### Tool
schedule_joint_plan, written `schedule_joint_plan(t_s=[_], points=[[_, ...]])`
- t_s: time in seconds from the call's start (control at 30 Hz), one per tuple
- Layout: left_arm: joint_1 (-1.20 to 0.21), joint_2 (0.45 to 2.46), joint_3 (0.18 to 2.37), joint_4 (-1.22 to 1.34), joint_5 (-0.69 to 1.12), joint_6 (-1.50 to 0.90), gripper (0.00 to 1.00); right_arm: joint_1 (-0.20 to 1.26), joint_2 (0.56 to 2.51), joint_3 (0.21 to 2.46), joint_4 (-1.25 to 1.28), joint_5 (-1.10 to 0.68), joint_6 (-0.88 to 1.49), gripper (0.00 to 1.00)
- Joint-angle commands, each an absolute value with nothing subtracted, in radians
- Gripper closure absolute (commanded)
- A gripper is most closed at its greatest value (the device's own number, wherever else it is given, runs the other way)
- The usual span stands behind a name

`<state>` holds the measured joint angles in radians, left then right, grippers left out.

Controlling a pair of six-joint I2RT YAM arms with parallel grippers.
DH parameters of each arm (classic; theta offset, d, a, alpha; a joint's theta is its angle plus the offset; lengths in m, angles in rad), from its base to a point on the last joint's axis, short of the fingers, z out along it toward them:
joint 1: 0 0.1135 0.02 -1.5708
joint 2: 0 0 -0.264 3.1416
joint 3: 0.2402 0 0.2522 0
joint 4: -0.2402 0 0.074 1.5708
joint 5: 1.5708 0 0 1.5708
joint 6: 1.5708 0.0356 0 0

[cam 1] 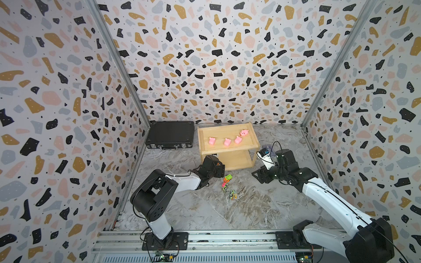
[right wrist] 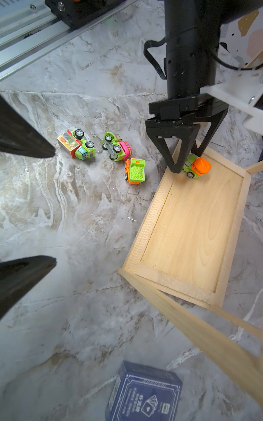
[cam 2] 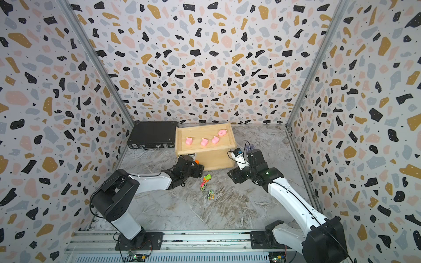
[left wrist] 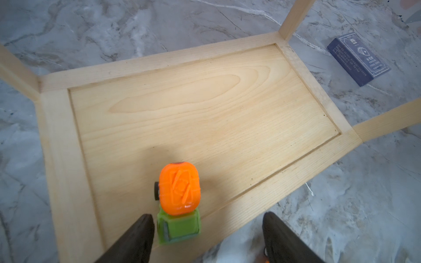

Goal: Organize plastic toys on shelves
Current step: Adjust the shelf at the center of the board.

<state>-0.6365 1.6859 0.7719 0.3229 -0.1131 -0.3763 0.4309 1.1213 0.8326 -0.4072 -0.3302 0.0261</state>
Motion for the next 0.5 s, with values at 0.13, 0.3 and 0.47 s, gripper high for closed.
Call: schedule_joint_plan(t_s=[0.13,0.3,0.47], points=[[-0.652,1.622,0.731,0.408,-0.152,-0.33,0.21,0.428,1.124,0.825,-0.398,-0.345,0.04,0.28],[-0.653,1.622,0.712,0.469,-0.112,-0.281,0.22,0.428,1.129,0.813,-0.373,-0.32,0.057,0.28],[-0.654,1.632,0.711,0.514,-0.049,-0.253,0.22,0.428,1.151,0.812,-0.337,-0.261,0.081,0.28]])
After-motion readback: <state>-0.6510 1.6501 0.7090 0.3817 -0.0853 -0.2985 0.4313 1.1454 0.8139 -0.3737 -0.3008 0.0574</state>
